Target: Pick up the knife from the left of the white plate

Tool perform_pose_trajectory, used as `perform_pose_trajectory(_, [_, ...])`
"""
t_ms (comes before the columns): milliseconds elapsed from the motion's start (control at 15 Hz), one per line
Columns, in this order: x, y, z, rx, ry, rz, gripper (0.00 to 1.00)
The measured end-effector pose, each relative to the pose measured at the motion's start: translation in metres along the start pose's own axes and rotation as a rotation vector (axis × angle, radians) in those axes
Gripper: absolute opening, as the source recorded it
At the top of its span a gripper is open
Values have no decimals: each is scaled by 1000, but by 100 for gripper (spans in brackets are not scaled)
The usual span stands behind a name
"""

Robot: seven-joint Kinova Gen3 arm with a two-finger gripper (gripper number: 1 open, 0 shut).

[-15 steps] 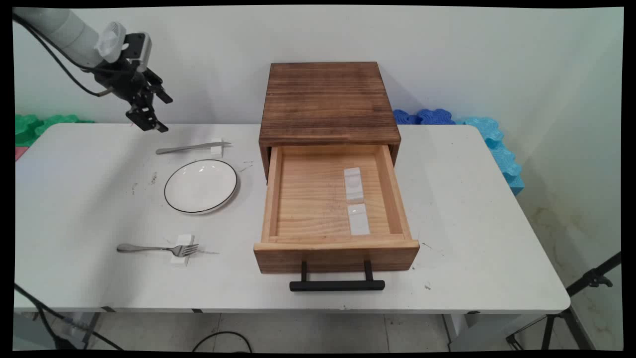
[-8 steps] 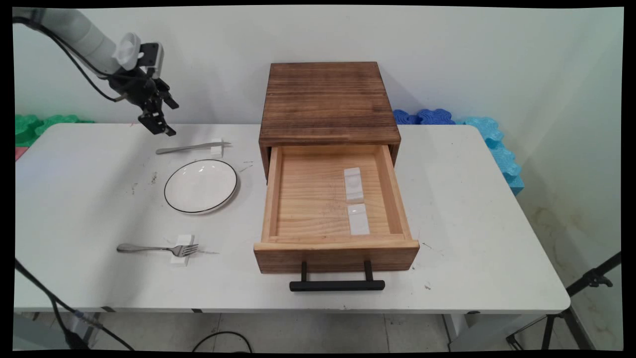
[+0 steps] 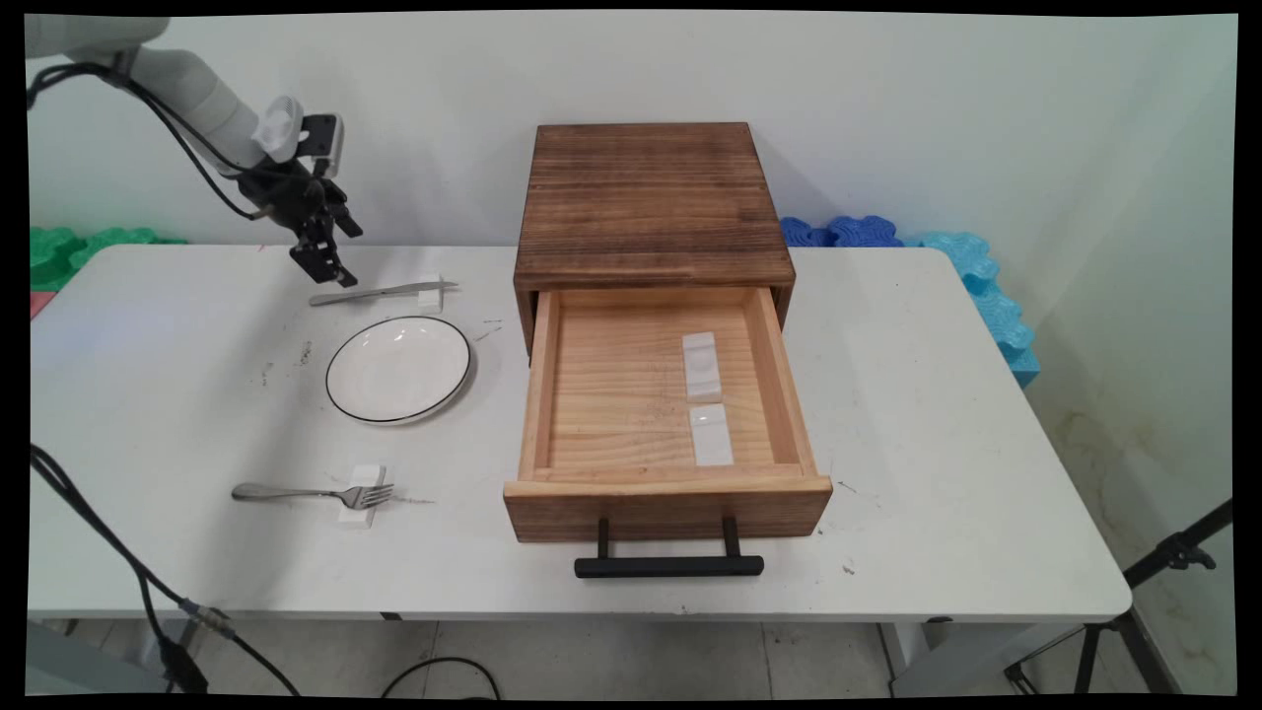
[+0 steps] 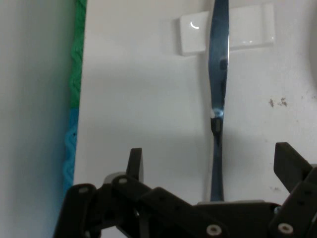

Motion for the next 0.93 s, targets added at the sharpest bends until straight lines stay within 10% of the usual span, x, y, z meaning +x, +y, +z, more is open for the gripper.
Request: perform_pose_trajectory(933, [2,-12,41,-60,4,13,100])
